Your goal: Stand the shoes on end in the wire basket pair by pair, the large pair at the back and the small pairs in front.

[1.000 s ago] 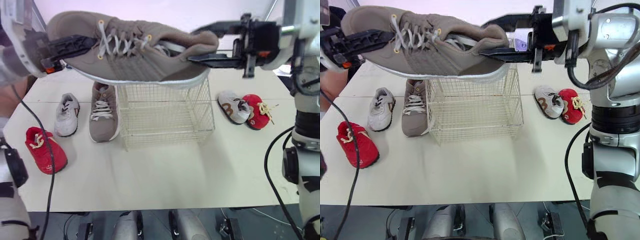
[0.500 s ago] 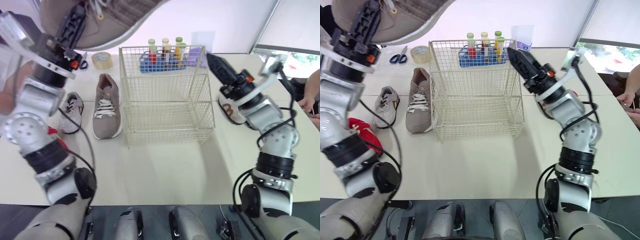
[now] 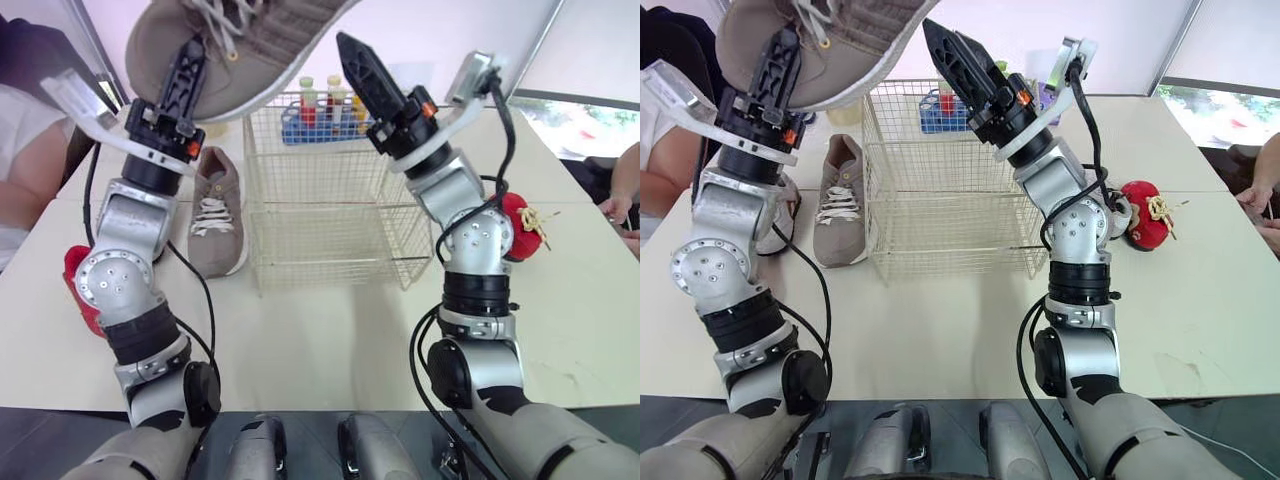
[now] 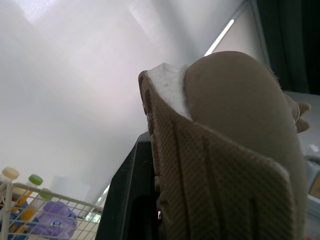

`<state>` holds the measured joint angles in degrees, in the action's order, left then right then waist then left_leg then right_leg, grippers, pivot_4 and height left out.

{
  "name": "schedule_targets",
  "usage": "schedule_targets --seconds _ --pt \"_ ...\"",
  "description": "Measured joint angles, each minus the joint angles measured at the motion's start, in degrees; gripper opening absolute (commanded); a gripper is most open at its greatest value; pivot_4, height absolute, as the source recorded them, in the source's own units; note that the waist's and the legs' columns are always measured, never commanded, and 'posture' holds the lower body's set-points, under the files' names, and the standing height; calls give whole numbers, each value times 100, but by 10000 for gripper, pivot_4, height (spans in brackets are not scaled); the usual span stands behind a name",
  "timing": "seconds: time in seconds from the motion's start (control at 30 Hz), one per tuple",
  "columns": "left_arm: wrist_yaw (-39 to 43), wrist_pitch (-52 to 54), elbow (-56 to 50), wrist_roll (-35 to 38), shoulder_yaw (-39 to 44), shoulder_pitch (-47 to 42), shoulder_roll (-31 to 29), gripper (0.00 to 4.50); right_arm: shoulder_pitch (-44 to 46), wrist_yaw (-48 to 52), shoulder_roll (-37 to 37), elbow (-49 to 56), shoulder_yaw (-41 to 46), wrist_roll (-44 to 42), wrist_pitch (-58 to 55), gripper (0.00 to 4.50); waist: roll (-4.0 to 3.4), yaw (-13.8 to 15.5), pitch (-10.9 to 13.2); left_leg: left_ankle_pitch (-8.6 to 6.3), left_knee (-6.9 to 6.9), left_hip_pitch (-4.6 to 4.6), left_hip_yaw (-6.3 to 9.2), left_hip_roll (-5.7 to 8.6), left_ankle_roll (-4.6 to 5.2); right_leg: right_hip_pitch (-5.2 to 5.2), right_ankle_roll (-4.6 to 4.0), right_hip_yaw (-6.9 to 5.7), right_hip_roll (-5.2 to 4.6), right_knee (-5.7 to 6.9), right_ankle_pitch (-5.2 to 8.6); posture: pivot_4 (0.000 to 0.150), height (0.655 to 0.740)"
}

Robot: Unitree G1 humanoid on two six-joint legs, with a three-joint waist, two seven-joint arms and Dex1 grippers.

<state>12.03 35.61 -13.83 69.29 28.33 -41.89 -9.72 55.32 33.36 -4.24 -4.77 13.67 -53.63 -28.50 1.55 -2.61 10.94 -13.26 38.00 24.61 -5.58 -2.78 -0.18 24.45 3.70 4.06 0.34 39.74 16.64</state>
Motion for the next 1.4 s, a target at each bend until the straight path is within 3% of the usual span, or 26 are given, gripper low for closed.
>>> schedule_targets --seconds 0.27,0.37,0.5,0.53,0.63,0.73,0.83,0.93,1.03,1.2,1.4 --pt "-37 -49 -269 124 -579 578 296 7219 153 119 340 -327 -140 155 324 43753 0 4 0 0 -3 1 1 0 0 0 -1 -1 -1 -6 -1 1500 7400" --pt "-59 -158 -309 119 -683 621 331 7219 153 115 346 -350 -136 155 357 35260 0 7 0 0 -3 3 2 -1 0 0 -1 -2 0 -10 -1 1500 7400" --pt "-74 -239 -406 120 -777 632 330 7219 154 126 334 -350 -94 153 406 18120 0 4 0 -1 -4 7 2 -1 1 0 -1 -2 0 -19 -1 1500 7400" --pt "-82 -251 -408 120 -795 635 330 7219 154 136 320 -350 -88 153 403 16556 0 0 0 -1 -4 8 1 -1 1 0 -1 -1 0 -20 -1 1500 7400" --pt "-116 -305 -452 94 -856 690 272 7219 154 177 245 -350 -86 153 369 16441 0 0 0 -1 -7 8 2 -2 2 0 -1 -2 0 -23 -1 1500 7400" --pt "-151 -358 -476 -14 -969 733 186 20861 290 332 -21 -491 -120 181 341 16441 -1 5 0 -1 -7 10 3 0 2 0 -1 -2 0 -28 -1 1500 7400" --pt "-225 -335 -648 -527 -1170 984 -358 35755 938 954 -899 -1191 -182 584 503 16441 -2 8 3 -3 -7 13 0 5 6 0 -1 -2 -1 -40 -1 1500 7400" --pt "-249 -234 -1016 -985 -1297 1379 -866 35755 1832 1799 -1809 -2430 -90 1134 1176 16441 -3 6 3 -13 -14 15 -14 5 22 1 -1 -1 -3 -59 0 1500 7400" --pt "-283 -63 -1577 -1000 -1423 1705 -1129 35755 2619 2594 -2325 -3717 -128 1718 1909 16441 -3 -8 3 -19 -28 15 -25 4 27 4 -1 7 -7 -72 0 1500 7400" --pt "-469 297 -2600 -572 -1311 2456 -1844 35755 3208 3692 -2494 -5454 -600 2802 3120 16441 -2 -99 3 -7 -82 -3 -25 -1 7 13 -3 25 -6 -73 0 1500 7400" --pt "-629 413 -2985 167 -664 3140 -2626 35755 3323 4270 -2573 -6494 -899 3727 3984 16441 -12 -137 11 -2 -86 -5 -25 2 -1 14 -6 24 -12 -71 1 1500 7400"
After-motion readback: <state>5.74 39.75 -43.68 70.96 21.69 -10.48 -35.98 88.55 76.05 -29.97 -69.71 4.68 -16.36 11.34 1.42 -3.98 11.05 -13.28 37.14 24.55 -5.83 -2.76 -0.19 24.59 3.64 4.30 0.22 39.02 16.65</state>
